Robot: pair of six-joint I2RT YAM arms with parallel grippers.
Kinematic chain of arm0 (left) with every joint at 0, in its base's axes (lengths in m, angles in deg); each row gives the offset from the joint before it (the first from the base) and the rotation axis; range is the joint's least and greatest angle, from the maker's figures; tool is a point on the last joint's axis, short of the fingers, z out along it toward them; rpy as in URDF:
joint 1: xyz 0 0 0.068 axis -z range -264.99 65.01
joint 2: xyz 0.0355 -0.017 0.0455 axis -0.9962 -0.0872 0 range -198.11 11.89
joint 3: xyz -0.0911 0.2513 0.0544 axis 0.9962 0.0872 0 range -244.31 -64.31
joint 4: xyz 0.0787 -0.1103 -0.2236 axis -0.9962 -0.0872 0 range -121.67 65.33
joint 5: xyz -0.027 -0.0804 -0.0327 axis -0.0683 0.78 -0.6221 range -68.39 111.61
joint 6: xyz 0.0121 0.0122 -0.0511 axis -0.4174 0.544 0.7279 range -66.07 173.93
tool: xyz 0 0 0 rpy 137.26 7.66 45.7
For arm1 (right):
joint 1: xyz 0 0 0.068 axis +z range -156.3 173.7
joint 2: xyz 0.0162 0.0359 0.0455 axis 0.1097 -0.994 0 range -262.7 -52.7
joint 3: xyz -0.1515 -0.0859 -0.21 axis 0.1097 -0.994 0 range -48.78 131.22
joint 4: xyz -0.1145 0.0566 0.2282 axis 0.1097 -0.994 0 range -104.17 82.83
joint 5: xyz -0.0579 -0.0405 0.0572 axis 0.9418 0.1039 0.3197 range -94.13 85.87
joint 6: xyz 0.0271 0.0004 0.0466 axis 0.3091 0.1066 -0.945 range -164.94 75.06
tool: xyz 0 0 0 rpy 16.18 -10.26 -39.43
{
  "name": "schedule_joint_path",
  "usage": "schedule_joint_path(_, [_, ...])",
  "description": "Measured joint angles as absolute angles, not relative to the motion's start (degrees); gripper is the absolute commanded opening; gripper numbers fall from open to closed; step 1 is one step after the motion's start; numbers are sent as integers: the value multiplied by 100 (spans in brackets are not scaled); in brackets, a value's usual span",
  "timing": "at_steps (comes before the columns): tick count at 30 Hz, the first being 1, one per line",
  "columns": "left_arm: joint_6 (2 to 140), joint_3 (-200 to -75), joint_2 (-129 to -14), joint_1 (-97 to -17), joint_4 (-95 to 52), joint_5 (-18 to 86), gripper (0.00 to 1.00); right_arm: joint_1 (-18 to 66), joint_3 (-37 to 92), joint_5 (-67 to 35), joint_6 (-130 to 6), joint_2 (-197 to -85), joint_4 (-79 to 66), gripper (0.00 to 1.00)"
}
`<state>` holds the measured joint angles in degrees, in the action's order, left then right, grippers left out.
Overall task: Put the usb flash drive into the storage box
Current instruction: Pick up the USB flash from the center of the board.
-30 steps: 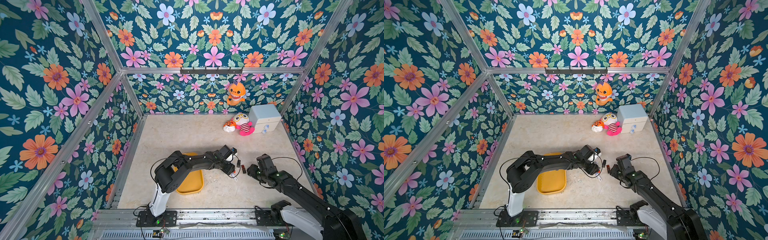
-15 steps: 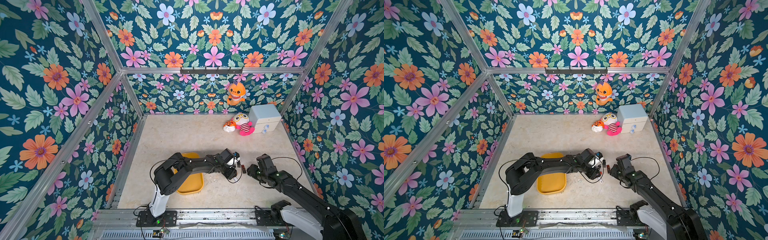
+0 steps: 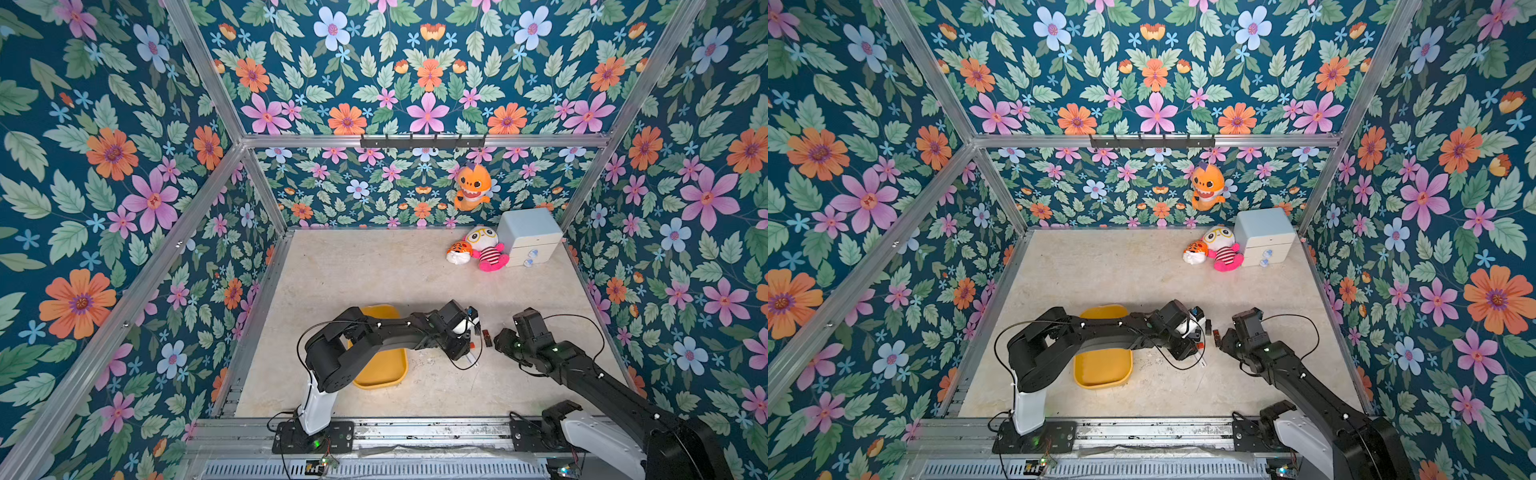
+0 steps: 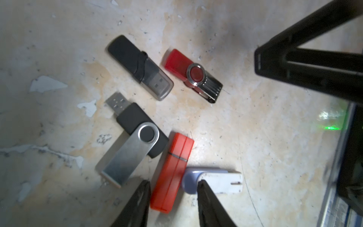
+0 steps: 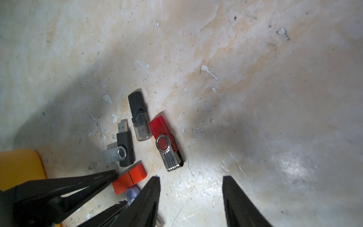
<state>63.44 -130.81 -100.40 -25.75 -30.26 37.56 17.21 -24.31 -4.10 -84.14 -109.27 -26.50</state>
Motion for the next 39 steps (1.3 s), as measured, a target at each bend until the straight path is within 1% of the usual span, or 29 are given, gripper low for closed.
schedule_joint_path(9, [6119, -13015, -10025, -2499, -3069, 3548, 41, 1706, -2431, -410, -8414, -10925, -2648, 57])
schedule_joint_path(17, [5787, -13311, -10298, -2230, -3198, 2844, 37, 1679, -2442, -421, -8414, -10925, -2630, 57])
schedule_joint_path(23, [5597, -13262, -10271, -2201, -3192, 2676, 35, 1675, -2442, -432, -8414, -10932, -2630, 57])
schedule_joint_path(28, [5527, -13308, -10337, -2173, -3218, 2619, 31, 1669, -2442, -467, -8414, -10934, -2630, 57])
schedule_joint_path(39, [5538, -13426, -10481, -1992, -3155, 2134, 21, 1662, -2447, -473, -8414, -10919, -2628, 57])
